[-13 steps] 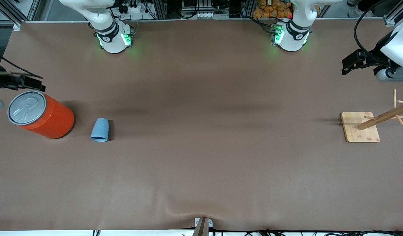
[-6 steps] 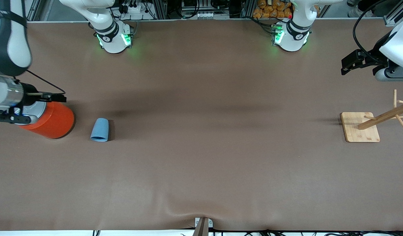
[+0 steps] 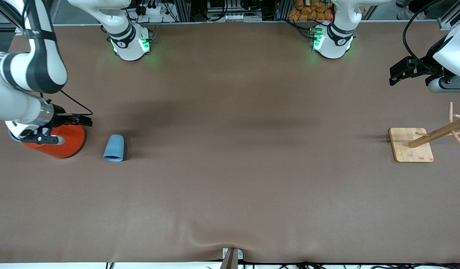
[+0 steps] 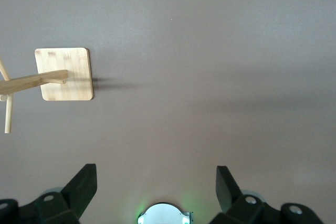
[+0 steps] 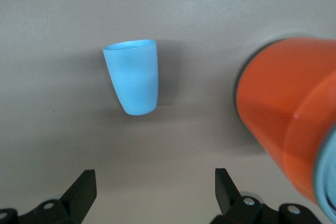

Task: Flip cup
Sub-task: 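Lower the right gripper and grasp the lying blue cup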

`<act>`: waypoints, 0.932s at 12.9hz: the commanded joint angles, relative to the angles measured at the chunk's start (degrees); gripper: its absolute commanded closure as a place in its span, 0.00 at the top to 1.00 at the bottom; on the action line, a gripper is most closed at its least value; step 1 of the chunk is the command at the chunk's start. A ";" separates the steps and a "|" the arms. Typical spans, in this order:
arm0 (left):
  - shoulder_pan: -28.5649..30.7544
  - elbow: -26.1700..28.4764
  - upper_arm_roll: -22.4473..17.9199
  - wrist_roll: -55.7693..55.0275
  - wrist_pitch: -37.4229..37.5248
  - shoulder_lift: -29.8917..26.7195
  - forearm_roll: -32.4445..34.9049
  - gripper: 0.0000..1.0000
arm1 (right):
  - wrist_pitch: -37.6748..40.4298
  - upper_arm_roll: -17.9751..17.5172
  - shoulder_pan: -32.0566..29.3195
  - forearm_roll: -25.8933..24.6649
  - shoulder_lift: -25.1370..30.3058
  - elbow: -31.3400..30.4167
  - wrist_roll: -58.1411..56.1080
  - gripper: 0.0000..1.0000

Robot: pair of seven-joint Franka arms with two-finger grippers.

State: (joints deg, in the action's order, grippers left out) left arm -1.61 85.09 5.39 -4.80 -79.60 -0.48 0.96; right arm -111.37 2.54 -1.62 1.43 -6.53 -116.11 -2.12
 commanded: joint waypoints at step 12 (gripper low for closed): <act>0.20 0.25 0.06 0.05 -0.03 -0.13 0.19 1.00 | -30.74 -0.34 2.42 0.07 -7.60 -13.70 -6.41 1.00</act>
State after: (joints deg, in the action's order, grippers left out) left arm -1.59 85.41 5.21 -4.80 -79.60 -0.47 0.96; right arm -138.19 2.27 0.97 1.38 -12.50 -128.35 -7.26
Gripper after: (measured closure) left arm 0.000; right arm 0.000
